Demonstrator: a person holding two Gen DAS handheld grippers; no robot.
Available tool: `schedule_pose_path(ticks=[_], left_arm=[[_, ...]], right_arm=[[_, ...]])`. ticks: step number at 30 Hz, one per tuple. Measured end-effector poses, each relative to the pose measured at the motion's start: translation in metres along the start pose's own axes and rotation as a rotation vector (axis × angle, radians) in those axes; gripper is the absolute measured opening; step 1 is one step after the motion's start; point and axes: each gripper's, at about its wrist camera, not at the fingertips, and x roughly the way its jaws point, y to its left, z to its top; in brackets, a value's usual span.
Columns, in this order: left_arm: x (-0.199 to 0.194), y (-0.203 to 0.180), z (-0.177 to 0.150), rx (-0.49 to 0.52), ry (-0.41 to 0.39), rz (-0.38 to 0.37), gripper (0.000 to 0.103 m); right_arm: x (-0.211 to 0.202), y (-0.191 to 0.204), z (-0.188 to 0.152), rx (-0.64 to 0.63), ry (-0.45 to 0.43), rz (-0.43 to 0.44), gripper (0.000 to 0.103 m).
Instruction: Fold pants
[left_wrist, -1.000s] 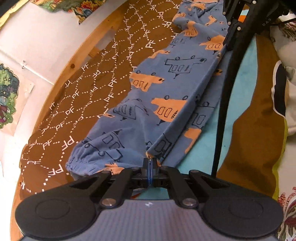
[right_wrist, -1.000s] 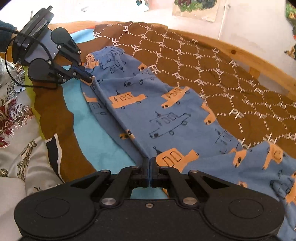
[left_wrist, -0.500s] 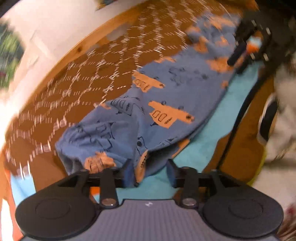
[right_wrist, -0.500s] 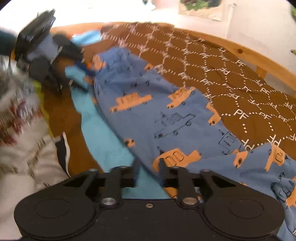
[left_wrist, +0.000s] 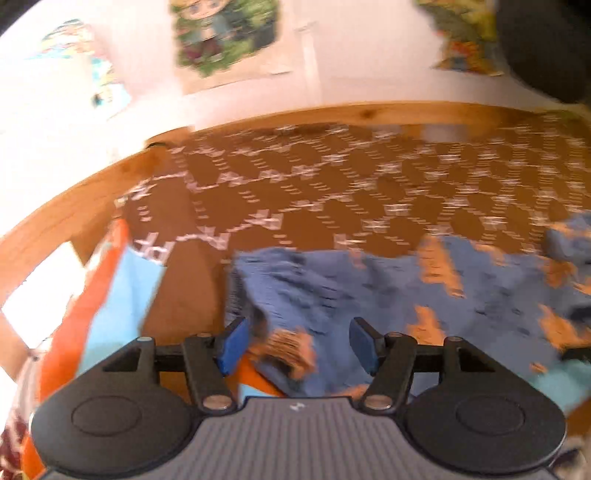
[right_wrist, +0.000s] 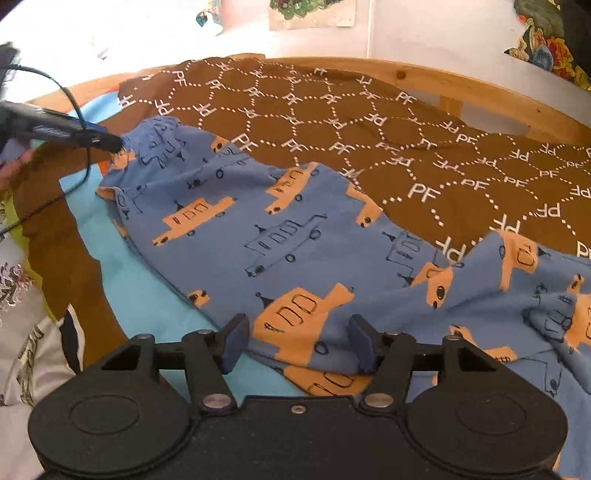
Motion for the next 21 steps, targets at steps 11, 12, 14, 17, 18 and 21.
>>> schedule_pose_path(ticks=[11,12,14,17,18,21], left_arm=[[0.01,-0.006,0.013,0.092,0.039,0.147,0.009],[0.014,-0.004,0.013,0.096,0.054,0.163,0.009],[0.023,-0.001,0.009,0.119,0.072,0.185,0.01],[0.032,-0.004,0.001,0.183,0.035,0.197,0.017],[0.032,-0.004,0.0,0.176,0.033,0.203,0.02],[0.019,-0.008,0.002,0.117,0.022,0.228,0.059]], right_arm=[[0.0,0.002,-0.002,0.001,-0.017,-0.015,0.062],[0.001,0.003,-0.002,-0.002,-0.012,-0.017,0.062],[0.003,0.004,-0.003,-0.006,-0.01,-0.02,0.062],[0.004,0.005,-0.004,-0.012,-0.005,-0.022,0.063],[0.003,0.005,-0.004,-0.011,-0.005,-0.022,0.063],[0.002,0.004,-0.003,-0.006,-0.007,-0.021,0.063]])
